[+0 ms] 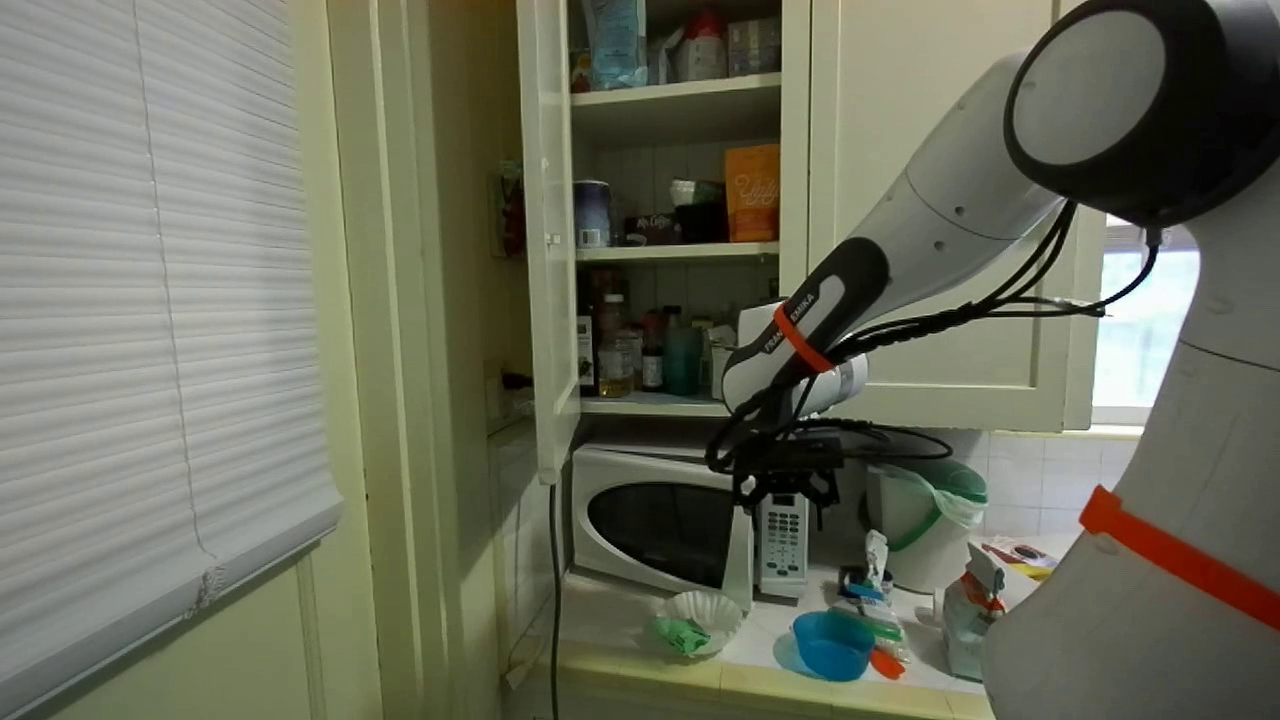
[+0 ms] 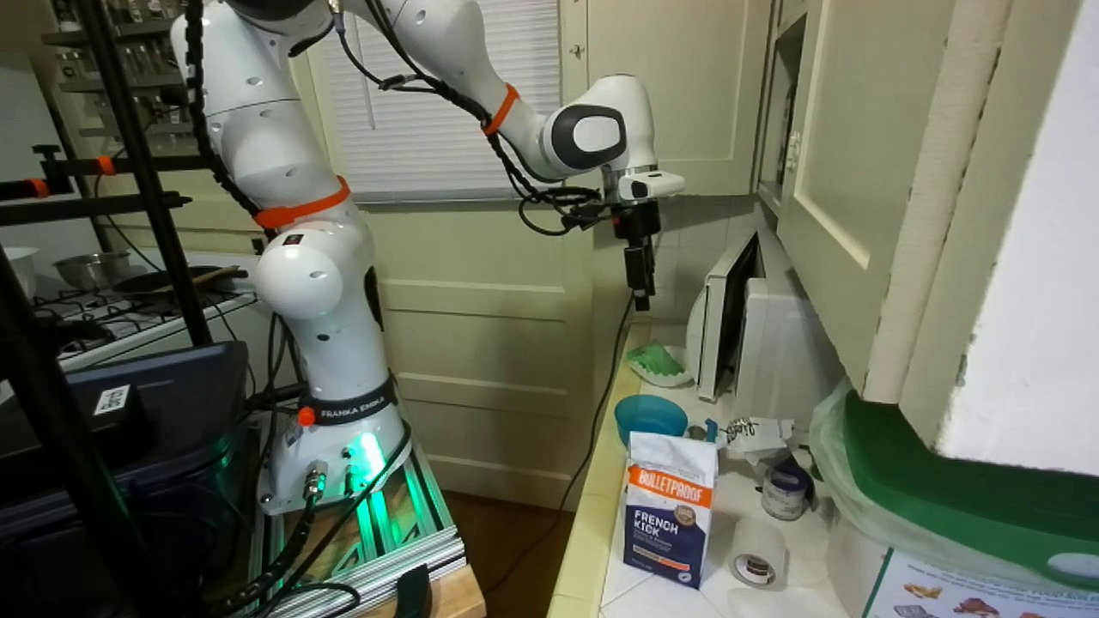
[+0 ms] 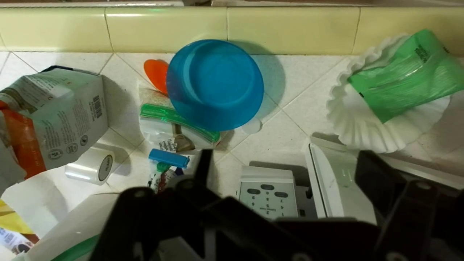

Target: Move the white and blue packet to the right then put the white bowl inside the blue bowl.

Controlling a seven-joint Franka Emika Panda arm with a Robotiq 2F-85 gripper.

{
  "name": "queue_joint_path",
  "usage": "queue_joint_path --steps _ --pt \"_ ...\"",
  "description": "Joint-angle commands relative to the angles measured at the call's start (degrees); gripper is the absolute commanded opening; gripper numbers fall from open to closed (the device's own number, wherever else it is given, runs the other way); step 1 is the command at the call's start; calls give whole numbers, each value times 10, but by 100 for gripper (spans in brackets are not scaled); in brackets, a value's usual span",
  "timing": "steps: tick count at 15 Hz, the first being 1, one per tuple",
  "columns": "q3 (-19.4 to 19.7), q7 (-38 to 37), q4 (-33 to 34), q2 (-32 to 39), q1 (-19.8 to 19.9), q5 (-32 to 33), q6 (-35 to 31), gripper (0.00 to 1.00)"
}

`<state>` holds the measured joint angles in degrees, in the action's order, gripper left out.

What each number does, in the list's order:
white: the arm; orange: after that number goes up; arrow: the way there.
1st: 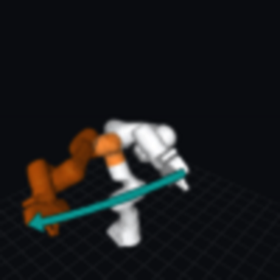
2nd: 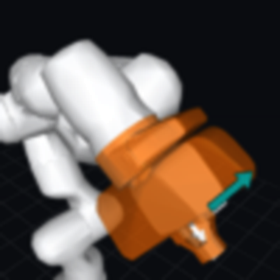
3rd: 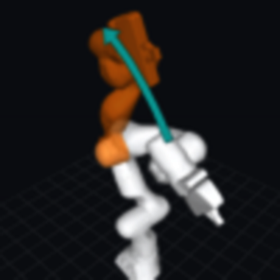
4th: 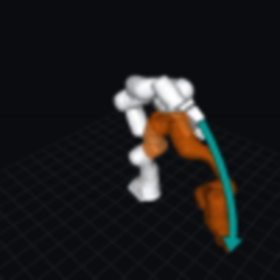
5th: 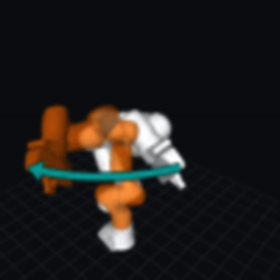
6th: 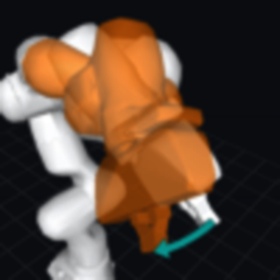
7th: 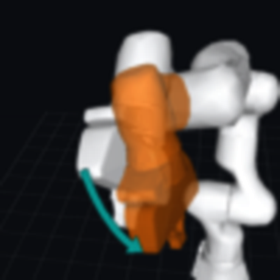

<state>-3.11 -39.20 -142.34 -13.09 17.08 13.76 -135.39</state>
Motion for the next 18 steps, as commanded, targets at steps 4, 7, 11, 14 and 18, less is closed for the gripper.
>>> queue_joint_path --steps 4,7,11,14,18 --pt "8 -25 89 109 -60 -2 4 100" --pt "15 -37 130 162 -90 1 -5 100" --pt "32 -26 162 214 -120 -21 -28 100" --pt "45 -19 184 256 -132 -50 -59 100" --pt "55 -17 220 311 -147 -93 -64 100"
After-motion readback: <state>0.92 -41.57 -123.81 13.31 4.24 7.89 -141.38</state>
